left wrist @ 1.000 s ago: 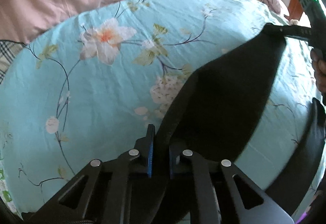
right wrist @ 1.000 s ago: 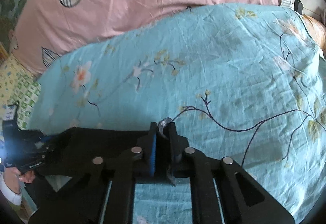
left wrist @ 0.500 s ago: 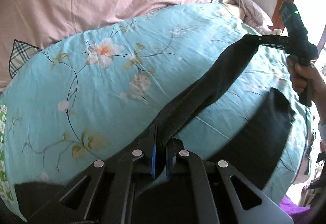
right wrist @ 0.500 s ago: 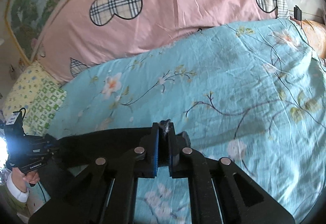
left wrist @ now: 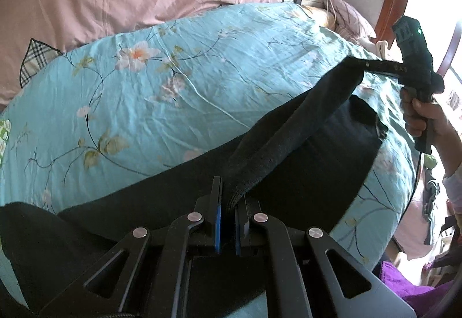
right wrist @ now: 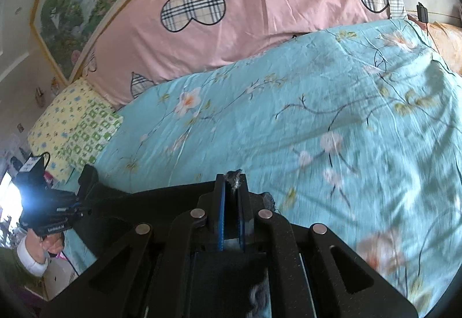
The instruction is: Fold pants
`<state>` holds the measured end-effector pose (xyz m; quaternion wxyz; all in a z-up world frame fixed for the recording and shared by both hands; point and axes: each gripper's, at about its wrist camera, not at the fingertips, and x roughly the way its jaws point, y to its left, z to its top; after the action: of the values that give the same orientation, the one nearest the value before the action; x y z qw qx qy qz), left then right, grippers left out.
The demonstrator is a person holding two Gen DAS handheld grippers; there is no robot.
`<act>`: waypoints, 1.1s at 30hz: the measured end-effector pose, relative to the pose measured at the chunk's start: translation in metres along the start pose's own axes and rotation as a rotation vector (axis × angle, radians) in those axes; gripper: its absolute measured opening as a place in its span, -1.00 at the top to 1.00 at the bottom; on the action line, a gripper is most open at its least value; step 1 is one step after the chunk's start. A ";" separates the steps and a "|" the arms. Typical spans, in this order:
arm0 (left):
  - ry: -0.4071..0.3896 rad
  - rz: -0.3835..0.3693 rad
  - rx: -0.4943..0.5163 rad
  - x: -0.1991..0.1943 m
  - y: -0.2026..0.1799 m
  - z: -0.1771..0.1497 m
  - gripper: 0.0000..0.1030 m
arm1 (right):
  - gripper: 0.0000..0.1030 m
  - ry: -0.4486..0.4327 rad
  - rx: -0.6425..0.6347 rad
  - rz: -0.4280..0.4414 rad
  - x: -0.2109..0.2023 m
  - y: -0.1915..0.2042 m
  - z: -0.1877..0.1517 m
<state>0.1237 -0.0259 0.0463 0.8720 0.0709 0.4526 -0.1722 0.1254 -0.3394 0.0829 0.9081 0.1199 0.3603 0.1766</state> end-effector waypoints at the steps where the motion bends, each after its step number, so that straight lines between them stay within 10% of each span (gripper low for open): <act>1: -0.003 -0.003 -0.001 -0.002 -0.001 -0.003 0.91 | 0.84 0.001 -0.007 0.003 -0.004 0.001 -0.007; 25: 0.047 0.009 0.063 0.017 -0.044 -0.071 0.84 | 0.85 0.008 -0.059 -0.067 -0.049 0.003 -0.085; 33: 0.020 -0.027 0.052 0.010 -0.049 -0.079 0.09 | 0.59 0.043 -0.065 -0.140 -0.054 0.005 -0.098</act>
<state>0.0508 -0.0521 -0.0058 0.8630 0.0892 0.4574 -0.1951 0.0190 -0.3477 0.0482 0.9137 0.0611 0.3813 0.1266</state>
